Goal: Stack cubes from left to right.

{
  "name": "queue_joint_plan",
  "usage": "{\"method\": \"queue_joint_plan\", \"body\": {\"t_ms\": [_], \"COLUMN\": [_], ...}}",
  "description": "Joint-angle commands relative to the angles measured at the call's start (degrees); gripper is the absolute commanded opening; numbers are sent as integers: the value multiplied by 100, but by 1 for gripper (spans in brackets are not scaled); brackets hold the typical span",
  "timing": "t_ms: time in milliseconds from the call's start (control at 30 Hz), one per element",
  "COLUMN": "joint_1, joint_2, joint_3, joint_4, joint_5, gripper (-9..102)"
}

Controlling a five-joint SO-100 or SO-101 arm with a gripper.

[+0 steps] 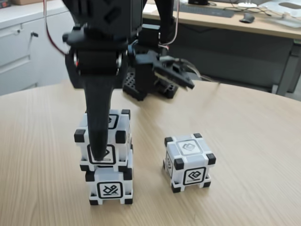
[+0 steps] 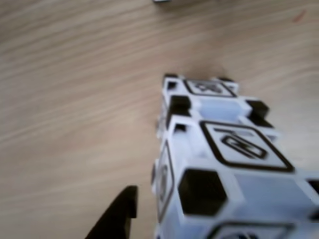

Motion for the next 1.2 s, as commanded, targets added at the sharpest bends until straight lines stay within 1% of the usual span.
{"method": "queue_joint_plan", "body": {"t_ms": [0,200,400,1000,1167], "joint_1": [9,0,-44,-1336,-1767], "joint_2": [527,1055,1187,1055,527], "joint_3": [-88,-97,-18,9,9], "joint_4": [53,62,62,70,70], "joint_5": [-88,-237,-132,853,1336], "gripper": [46,46,46,47,47]}}
